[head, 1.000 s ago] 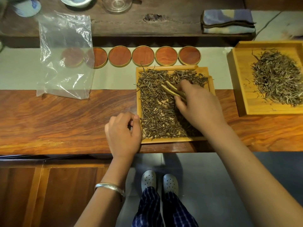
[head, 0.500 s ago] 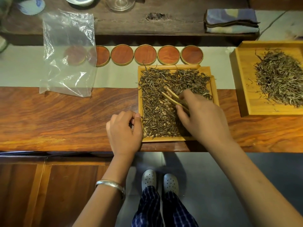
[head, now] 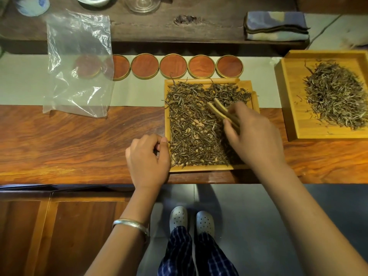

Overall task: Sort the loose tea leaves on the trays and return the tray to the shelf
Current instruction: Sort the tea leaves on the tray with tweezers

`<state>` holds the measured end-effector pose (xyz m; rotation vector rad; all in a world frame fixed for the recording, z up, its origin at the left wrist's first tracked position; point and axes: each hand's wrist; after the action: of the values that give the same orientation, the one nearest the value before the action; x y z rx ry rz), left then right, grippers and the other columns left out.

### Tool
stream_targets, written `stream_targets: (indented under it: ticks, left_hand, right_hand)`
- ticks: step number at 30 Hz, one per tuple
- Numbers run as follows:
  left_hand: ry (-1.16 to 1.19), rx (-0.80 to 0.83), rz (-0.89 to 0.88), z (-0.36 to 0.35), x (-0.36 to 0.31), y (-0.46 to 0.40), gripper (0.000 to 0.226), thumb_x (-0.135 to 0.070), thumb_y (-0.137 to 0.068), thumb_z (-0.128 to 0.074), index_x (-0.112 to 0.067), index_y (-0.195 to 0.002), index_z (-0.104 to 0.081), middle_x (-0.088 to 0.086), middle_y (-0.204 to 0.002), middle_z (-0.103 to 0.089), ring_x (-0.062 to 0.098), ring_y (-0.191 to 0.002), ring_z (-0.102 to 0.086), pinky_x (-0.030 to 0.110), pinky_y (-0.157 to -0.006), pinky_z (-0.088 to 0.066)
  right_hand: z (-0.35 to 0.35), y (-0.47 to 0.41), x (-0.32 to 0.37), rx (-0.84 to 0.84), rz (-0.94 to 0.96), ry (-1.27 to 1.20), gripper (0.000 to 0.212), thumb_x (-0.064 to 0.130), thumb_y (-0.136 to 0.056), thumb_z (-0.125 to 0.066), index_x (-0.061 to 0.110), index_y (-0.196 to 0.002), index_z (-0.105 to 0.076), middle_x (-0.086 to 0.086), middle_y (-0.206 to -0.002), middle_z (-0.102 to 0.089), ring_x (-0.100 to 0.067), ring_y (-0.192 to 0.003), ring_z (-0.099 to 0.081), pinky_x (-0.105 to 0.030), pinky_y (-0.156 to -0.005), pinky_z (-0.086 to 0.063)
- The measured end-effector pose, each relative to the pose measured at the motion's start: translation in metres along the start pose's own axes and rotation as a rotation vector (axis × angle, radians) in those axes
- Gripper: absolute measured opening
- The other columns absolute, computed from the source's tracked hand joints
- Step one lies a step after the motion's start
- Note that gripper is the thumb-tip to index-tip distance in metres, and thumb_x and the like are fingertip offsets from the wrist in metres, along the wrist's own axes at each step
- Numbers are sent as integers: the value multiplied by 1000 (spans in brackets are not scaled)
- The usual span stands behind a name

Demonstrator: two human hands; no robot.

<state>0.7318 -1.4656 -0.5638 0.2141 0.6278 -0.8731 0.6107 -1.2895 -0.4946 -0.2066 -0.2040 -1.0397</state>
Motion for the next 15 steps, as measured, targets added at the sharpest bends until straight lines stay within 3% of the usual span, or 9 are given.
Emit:
stream_targets:
  ticks: [7, 11, 15]
  left_hand:
    - [0, -3, -3, -1, 0, -1, 30, -37, -91, -43, -19, -69, -52, -6, -70, -52, 16, -74, -40, 30, -71, -24]
    - [3, -1, -10, -1, -1, 0, 29, -34, -92, -45, -19, -67, -50, -8, -69, -49, 16, -73, -40, 31, -71, -24]
    - [-12, 2, -8, 0, 0, 0, 31, -35, -92, -42, -16, -70, -55, -6, -71, -51, 17, -75, -40, 30, -71, -23]
  right_hand:
    - [4, 9, 1, 41, 5, 0, 20, 31, -94, -50, 16, -107, -50, -4, -83, -60, -26, -68, -58, -29, -48, -40]
    - [7, 33, 9, 66, -12, 14, 13, 30, -94, -52, 18, -100, -49, 2, -78, -57, -17, -55, -49, -19, -39, -22]
    - [-1, 43, 9, 120, -33, 14, 17, 33, -96, -45, 20, -107, -47, 1, -87, -59, -22, -67, -59, -25, -43, -27]
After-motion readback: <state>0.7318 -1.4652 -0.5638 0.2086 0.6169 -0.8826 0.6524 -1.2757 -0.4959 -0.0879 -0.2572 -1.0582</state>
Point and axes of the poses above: each hand's wrist, its own y-axis away from the middle knuckle, its own z-axis out of the back of the hand, x = y × z
